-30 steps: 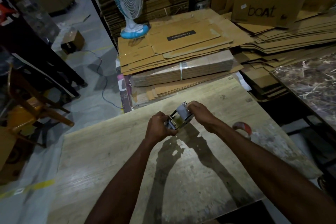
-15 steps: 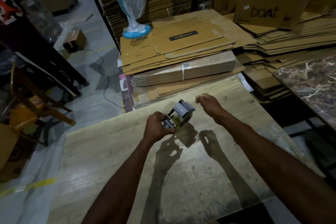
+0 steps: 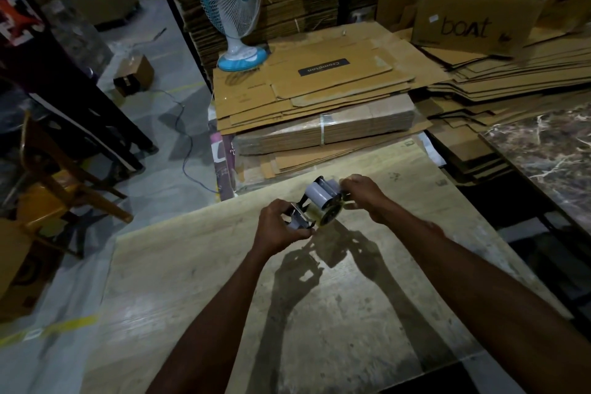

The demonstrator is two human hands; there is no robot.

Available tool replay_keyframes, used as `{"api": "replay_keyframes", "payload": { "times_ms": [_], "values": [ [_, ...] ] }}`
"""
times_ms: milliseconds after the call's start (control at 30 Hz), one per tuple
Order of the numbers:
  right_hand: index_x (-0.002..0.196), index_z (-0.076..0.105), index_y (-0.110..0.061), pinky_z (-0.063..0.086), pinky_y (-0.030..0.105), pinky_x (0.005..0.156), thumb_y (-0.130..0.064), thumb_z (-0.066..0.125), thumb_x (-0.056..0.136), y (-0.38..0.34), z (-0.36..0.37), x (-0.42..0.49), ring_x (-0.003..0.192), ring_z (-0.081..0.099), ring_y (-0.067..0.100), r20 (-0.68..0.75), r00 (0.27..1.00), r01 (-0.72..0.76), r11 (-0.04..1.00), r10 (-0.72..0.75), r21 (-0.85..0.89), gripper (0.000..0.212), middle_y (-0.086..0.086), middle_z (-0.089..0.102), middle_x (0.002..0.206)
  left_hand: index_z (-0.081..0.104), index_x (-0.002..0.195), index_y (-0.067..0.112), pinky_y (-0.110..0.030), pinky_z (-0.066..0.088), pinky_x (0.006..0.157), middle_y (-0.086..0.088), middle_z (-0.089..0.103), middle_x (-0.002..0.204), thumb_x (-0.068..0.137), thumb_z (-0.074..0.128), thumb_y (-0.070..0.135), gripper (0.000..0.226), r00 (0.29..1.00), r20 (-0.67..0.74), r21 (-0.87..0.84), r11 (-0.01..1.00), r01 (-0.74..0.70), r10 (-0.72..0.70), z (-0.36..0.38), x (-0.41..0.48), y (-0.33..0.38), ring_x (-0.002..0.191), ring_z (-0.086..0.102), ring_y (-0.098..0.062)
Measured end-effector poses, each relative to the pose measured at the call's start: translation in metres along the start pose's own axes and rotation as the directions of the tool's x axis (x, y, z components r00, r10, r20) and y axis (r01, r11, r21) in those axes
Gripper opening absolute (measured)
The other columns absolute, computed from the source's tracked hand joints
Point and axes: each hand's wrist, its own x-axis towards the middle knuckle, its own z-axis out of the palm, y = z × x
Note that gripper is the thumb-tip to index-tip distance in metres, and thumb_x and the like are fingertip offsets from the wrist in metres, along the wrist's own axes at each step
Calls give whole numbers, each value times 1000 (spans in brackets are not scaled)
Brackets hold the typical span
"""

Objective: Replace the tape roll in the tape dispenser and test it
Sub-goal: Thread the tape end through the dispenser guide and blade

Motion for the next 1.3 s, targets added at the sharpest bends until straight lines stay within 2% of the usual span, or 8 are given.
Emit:
{"api": "replay_keyframes", "payload": {
  "times_ms": [167, 333, 467, 567, 700, 867, 1000, 1300],
  "values": [
    [80, 66, -4, 59, 44, 82, -15, 64, 84, 3, 2, 7, 81, 65, 27, -48, 999, 27, 985, -19, 169, 12, 17, 66, 85, 70, 100, 18, -42, 61, 74, 6, 64, 99, 52, 99, 50, 64, 999, -4, -37, 998, 43, -43, 0, 2, -4, 90, 63, -11],
    [80, 69, -1, 56, 38, 72, -5, 65, 86, -1, 1, 7, 69, 61, 25, -59, 998, 9, 961, 7, 276, 8, 17, 66, 79, 63, 88, 40, -34, 58, 79, 8, 64, 102, 59, 100, 39, 48, 996, 58, -112, 991, 74, -68, -6, 3, 12, 95, 61, -6],
    [82, 69, 1, 54, 36, 67, 0, 65, 86, -6, -4, 8, 64, 59, 22, -53, 998, -5, 947, 23, 320, 6, 18, 64, 78, 78, 96, 26, -41, 59, 85, 3, 69, 106, 82, 86, 38, 21, 986, 156, -201, 975, 94, -63, -13, 9, 6, 100, 65, -12],
    [80, 68, 2, 54, 34, 63, 1, 66, 85, -8, -5, 8, 60, 57, 21, -54, 998, 2, 944, 17, 329, 6, 17, 61, 74, 81, 100, 15, -38, 61, 68, -9, 72, 101, 96, 73, 27, 14, 984, 165, -265, 958, 111, -68, -17, 7, 8, 83, 70, -14],
    [73, 65, 0, 50, 34, 60, 3, 66, 85, -7, -4, 9, 54, 52, 21, -60, 998, 6, 942, 15, 335, 12, 12, 57, 65, 82, 88, 16, -41, 58, 61, -16, 72, 89, 101, 67, 20, 20, 985, 146, -350, 927, 136, -89, -12, 4, 6, 71, 71, -28],
    [87, 68, 5, 52, 34, 61, 1, 66, 86, -3, -6, 14, 59, 56, 21, -62, 998, 18, 946, 2, 322, 4, 17, 61, 74, 80, 79, 23, -41, 59, 58, -11, 76, 77, 99, 70, 29, 24, 980, 102, -334, 922, 198, -173, -6, 10, 10, 67, 73, -30],
    [80, 67, 0, 52, 35, 65, 0, 67, 83, -1, -2, 11, 62, 57, 20, -60, 998, 39, 952, -22, 304, 3, 13, 61, 70, 74, 71, 8, -26, 51, 59, -7, 71, 68, 95, 73, 41, 41, 984, 75, -248, 952, 177, -163, -2, 19, 10, 60, 63, -9],
    [86, 67, -1, 44, 37, 63, 0, 67, 81, 3, 3, 8, 69, 50, 23, -49, 997, 63, 966, -52, 250, 5, 16, 54, 76, 67, 66, 0, -25, 46, 57, -6, 68, 61, 91, 75, 50, 57, 957, 20, -230, 931, 285, -288, 10, 20, 10, 53, 56, -2]
  ]
}}
